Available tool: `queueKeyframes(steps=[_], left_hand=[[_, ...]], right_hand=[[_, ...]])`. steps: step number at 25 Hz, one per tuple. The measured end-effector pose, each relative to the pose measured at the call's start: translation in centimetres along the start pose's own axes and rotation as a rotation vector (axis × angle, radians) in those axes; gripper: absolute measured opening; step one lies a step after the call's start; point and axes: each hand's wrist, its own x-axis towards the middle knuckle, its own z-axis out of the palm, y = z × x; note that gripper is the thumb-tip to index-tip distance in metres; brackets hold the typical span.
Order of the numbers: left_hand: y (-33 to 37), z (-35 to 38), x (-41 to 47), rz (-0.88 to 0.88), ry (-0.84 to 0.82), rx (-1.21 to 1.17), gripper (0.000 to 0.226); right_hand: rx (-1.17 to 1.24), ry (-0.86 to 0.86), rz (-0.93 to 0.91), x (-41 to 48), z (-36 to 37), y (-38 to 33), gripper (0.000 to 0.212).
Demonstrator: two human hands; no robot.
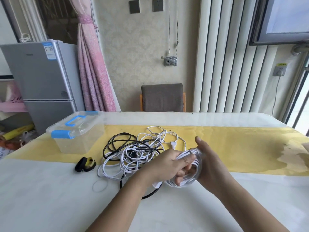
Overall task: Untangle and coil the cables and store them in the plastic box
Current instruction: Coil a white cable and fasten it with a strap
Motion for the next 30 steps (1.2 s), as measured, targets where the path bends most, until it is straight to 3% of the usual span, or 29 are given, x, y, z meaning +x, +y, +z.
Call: queueKeyframes(steps=[5, 8, 13, 15, 18, 20, 23, 27, 30], left_hand=[[-0.1, 1.4, 0.5, 0.042, 0.111, 0.066, 0.039], [0.4, 0.6, 0.2, 0.113, 0.137, 0.106, 0.039], [1.9, -2.2, -0.6, 0.286, 0.225, 0.157, 0.023], [2.4, -3.8, -1.5, 0.319, 0.247, 0.124, 0.021], [1.9, -8.6, -3.8, 0.307, 0.363, 0.152, 0.028], [0.4, -12.4, -6.1, 0.252, 0.513, 0.209, 0.031], [-2.3, -17.3, -9.3, 0.080, 0.788, 0.313, 0.030], [-4.1, -20.7, -12.2, -0.031, 1.075, 0.283, 0.031], [-5.0, -21.3, -12.8, -0.062, 1.110, 0.284, 0.033]], right_hand=[[-0.105, 0.437, -0.176, -0.1, 1.8, -0.2, 0.038], [-0.130, 0.520, -0.226, 0.4, 3.2, -1.0, 0.027], [-0.093, 0.580, -0.305, 3.2, 4.9, -3.6, 0.027], [-0.075, 0.518, -0.334, 4.5, 6.5, -4.1, 0.028], [-0.049, 0.263, -0.263, 7.3, 9.6, -3.3, 0.034], [-0.301, 0.139, -0.130, 9.4, 11.4, -2.0, 0.035], [-0.869, 0.067, -0.008, 11.5, 13.7, 0.3, 0.047], [-1.190, -0.095, -0.183, 12.6, 17.6, 3.5, 0.021], [-1.394, -0.285, -0.234, 13.9, 19.7, 6.5, 0.036]])
